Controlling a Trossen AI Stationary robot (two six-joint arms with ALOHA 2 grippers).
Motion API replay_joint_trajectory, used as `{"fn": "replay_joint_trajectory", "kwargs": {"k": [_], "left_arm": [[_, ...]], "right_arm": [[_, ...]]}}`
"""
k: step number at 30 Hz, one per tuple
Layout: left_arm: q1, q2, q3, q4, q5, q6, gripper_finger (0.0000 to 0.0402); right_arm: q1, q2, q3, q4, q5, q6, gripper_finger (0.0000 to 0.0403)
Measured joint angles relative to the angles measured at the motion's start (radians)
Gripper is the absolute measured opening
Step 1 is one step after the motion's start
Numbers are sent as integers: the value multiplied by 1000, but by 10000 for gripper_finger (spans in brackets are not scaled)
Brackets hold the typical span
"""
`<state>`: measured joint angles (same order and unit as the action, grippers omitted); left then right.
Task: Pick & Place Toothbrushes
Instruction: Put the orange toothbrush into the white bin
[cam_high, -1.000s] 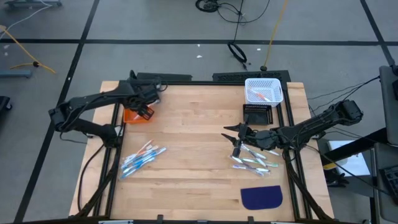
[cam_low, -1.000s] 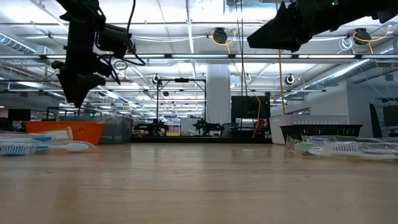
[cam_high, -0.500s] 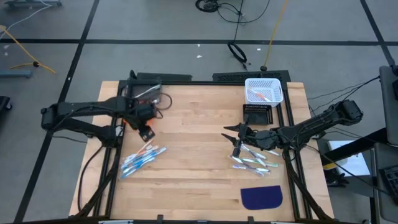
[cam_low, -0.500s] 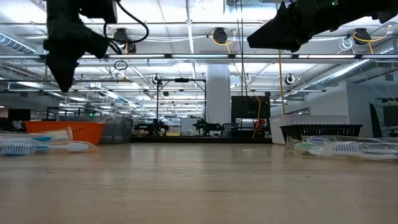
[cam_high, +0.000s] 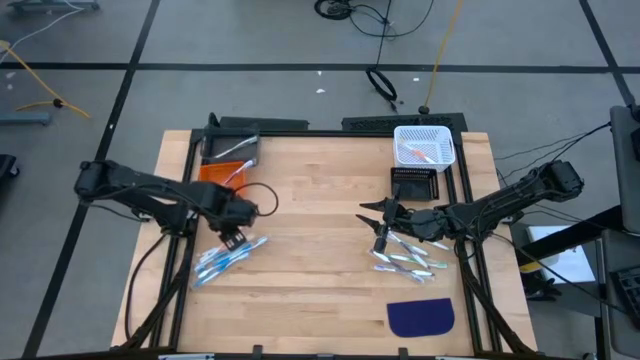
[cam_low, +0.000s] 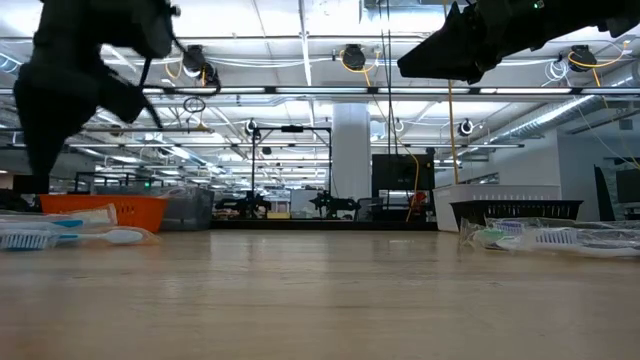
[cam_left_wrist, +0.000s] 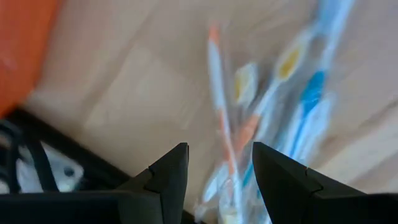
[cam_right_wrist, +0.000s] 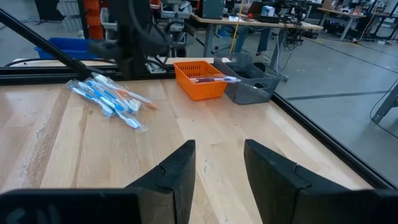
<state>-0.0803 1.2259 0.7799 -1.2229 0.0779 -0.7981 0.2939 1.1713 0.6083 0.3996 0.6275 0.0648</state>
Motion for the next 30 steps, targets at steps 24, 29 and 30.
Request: {"fn": "replay_joint_trajectory", "kwargs": {"k": [24,29,30], "left_arm": [[-66,1,-200,185,59,-199,172],[-66,1,-201,186,61,-202,118],[-66,1,-201,186,62,-202,101]], "right_arm": [[0,0,0,0,0,-1,132],[0,0,0,0,0,-1,132],[0,0,0,0,0,-1,132]]}}
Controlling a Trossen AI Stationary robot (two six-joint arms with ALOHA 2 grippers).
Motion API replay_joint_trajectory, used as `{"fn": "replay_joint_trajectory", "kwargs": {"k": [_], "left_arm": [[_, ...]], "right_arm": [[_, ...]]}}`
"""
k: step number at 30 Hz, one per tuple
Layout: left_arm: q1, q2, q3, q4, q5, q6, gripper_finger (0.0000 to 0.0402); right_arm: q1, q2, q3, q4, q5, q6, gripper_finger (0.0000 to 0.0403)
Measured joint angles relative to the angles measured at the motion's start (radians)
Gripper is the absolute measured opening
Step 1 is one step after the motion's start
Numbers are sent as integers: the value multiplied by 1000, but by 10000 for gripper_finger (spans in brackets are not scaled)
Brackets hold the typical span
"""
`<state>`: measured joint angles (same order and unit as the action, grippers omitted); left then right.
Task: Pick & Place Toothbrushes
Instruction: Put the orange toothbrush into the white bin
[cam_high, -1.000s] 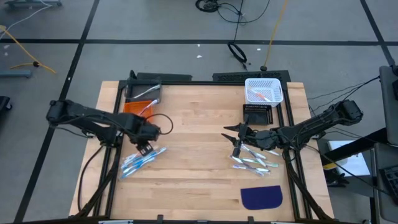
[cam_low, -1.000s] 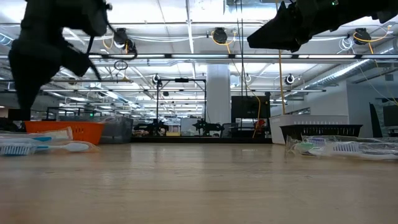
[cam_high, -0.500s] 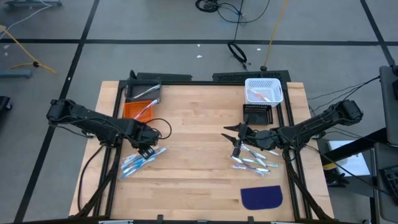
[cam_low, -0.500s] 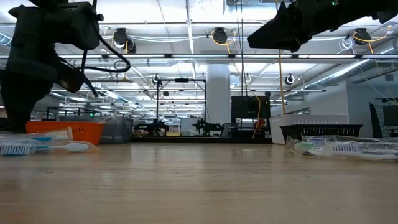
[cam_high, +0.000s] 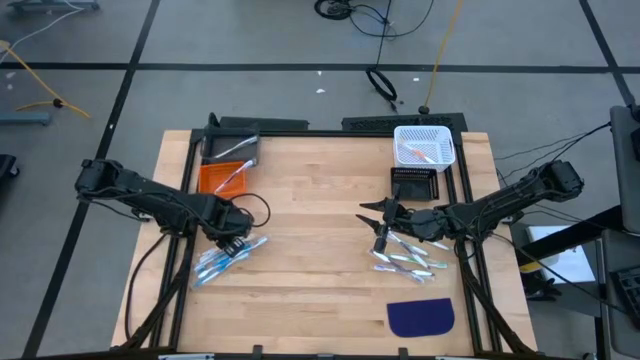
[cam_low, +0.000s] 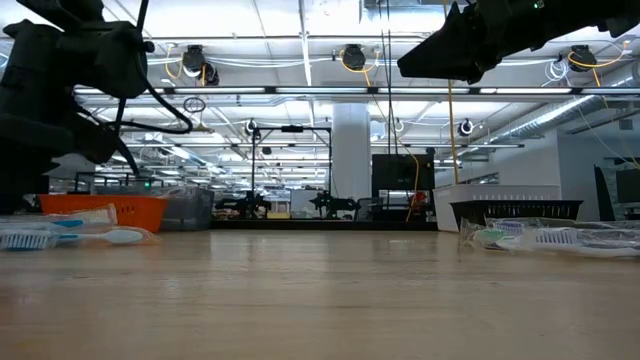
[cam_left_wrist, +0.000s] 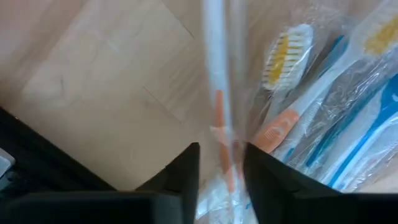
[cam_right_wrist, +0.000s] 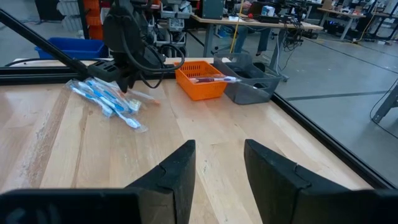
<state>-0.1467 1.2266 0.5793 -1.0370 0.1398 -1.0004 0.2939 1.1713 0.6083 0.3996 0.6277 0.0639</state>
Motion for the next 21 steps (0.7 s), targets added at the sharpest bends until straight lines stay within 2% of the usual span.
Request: {"fn": "replay_joint_trajectory", "kwargs": {"k": [4,5,16,21], "left_arm": [[0,0,0,0,2,1,20],[0,0,0,0,2,-3,12],[0,0,25,-15,24,0,2],[0,0,95,-10,-39,51,1]], "right_arm": [[0,0,0,0,0,0,132],[0,0,0,0,0,0,132],[0,0,0,0,0,0,132],[0,0,0,0,0,2,132]]}}
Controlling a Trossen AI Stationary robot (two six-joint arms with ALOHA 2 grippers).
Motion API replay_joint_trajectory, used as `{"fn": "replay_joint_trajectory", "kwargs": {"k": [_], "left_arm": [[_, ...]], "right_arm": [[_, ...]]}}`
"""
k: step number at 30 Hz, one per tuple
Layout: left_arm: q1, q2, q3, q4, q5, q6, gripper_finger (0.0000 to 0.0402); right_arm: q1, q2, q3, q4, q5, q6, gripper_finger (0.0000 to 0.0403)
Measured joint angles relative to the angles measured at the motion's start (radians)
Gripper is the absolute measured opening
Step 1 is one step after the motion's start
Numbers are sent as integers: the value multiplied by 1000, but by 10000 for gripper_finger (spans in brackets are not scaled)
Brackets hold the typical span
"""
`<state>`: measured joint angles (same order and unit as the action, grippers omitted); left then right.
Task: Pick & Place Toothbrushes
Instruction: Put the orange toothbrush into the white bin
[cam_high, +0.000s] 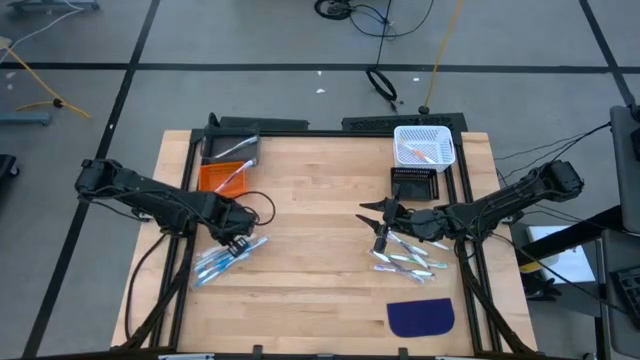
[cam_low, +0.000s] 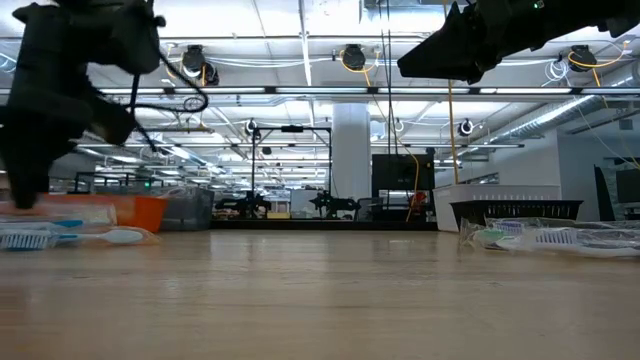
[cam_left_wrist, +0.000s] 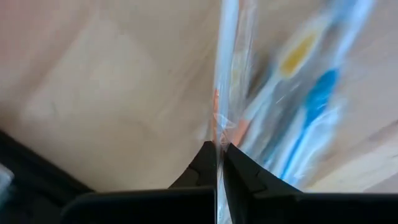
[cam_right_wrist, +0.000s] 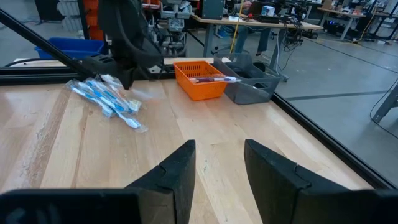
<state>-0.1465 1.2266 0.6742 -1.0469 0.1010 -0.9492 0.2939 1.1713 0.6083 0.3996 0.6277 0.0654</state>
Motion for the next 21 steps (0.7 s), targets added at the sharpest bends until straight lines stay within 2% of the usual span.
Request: {"fn": "replay_joint_trajectory", "kwargs": {"k": [4,7,13,21], "left_arm": [[0,0,68,25,-90,58,1],[0,0,109,107,-121,129,1],[9,0,170,352,-178,317,0],[65,0,182,796,-215,624,0]], "right_arm": [[0,0,0,0,0,0,132],[0,0,0,0,0,1,132],[0,0,0,0,0,1,132],[0,0,0,25,-4,1,132]]}}
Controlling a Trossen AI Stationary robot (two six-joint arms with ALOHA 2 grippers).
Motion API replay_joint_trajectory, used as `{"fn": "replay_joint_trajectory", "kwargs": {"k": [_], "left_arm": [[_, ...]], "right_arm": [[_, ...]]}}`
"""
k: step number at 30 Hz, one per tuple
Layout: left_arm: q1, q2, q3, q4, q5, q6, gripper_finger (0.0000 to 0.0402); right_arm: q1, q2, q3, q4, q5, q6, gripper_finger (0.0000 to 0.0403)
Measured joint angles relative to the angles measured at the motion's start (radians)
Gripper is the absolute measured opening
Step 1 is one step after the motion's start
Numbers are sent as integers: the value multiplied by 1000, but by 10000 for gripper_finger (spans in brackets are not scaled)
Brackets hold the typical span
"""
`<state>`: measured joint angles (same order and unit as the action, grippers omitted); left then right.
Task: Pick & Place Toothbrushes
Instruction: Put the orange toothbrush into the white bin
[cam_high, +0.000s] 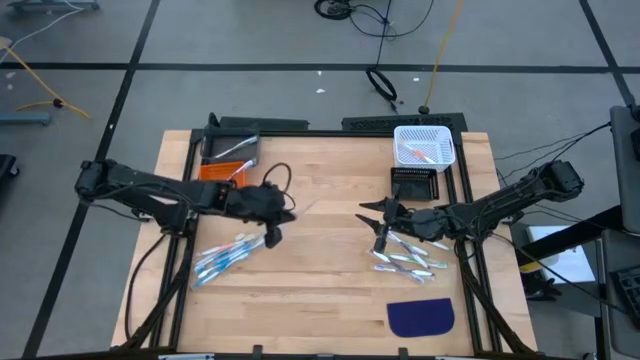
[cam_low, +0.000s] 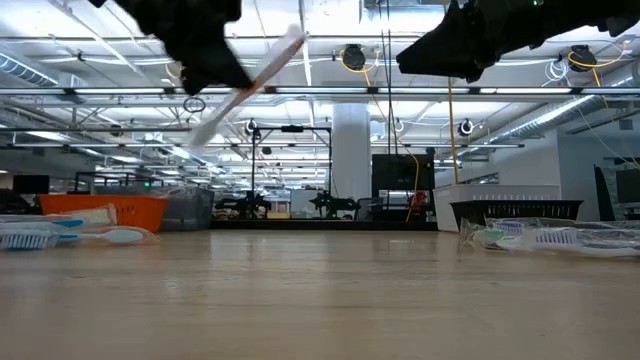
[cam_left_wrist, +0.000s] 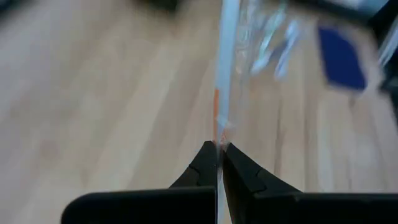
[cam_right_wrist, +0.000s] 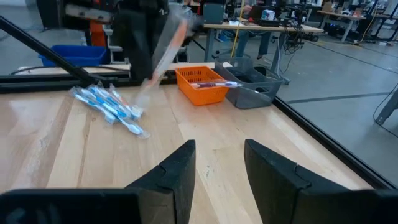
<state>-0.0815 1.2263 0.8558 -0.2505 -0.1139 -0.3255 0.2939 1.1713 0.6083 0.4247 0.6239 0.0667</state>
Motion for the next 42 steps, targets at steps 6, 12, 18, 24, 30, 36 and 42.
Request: {"fn": "replay_joint_trajectory", "kwargs": {"k": [6,12,18,24,30,36,42], "left_arm": [[34,8,0,287,0,170,0],[37,103,1,571,37,280,0],[38,227,0,741,42,305,0],[38,333,0,897,68,314,0],[43,387,0,961,86,298,0],[43,390,0,947,83,300,0],[62,390,0,938,83,297,2]], "right_arm": [[0,0,0,79,0,-2,132],[-18,0,0,193,-25,-37,132],[-67,4,0,263,-157,-45,132],[-110,46,1,302,-204,-37,132],[-140,127,0,395,-264,-26,132],[-151,172,0,456,-269,-34,120],[-151,173,0,459,-267,-93,17]]}}
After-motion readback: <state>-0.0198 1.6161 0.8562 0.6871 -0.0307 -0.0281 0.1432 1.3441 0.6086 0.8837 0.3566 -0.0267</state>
